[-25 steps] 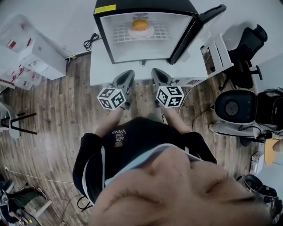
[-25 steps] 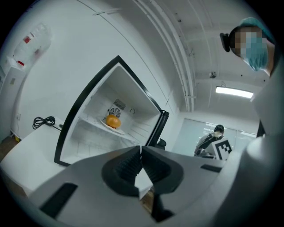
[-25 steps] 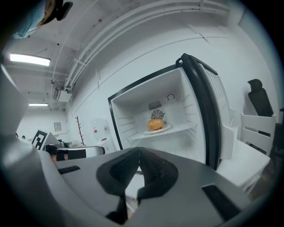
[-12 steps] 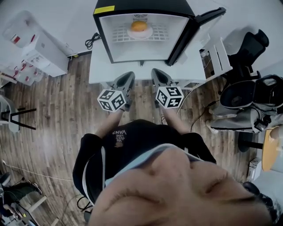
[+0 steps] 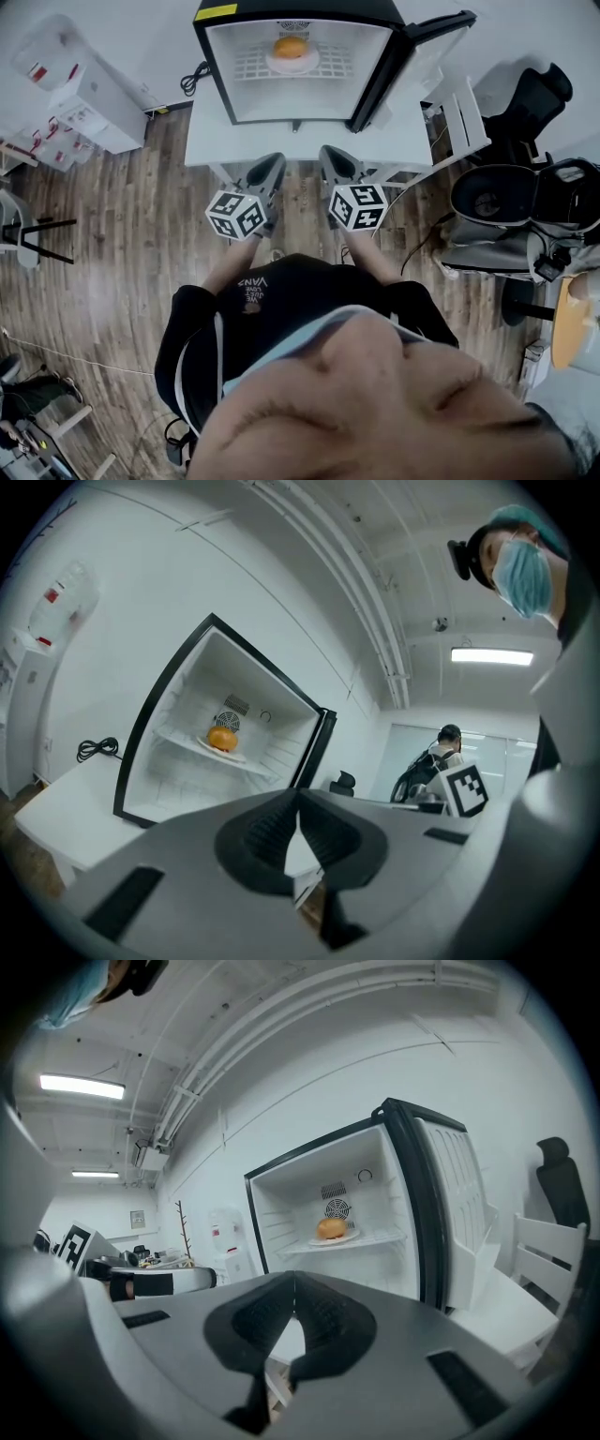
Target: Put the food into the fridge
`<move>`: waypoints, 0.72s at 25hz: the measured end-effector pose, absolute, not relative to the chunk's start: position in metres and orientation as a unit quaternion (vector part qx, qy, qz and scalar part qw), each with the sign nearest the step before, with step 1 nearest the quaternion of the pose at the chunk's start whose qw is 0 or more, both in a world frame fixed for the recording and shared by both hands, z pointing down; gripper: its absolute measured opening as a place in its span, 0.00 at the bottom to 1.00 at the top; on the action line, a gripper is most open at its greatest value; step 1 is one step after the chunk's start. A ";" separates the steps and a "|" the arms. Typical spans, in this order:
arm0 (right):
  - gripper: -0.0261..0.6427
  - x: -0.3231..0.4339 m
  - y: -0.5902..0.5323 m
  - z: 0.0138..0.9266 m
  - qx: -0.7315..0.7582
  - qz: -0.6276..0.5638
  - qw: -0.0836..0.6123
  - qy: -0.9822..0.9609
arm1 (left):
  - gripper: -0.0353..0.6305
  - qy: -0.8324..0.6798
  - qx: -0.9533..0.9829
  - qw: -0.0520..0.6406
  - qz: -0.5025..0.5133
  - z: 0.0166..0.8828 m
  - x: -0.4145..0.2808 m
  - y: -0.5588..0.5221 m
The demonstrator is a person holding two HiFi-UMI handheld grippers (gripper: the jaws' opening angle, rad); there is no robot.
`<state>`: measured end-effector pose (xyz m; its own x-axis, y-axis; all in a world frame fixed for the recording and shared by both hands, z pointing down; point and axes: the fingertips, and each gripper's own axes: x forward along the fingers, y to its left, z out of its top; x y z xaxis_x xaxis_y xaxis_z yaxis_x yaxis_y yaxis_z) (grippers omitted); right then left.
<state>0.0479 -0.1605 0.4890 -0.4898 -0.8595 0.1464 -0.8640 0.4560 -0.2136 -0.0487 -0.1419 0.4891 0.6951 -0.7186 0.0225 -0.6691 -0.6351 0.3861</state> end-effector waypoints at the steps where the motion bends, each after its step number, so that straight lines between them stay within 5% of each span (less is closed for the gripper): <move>1: 0.06 0.048 -0.159 0.490 0.504 0.130 0.010 -0.854 | 0.09 -0.387 0.901 0.187 -0.067 0.490 -0.048 -0.140; 18: 0.06 0.056 -0.128 0.494 0.493 0.129 0.019 -0.860 | 0.09 -0.407 0.891 0.192 -0.065 0.497 -0.039 -0.106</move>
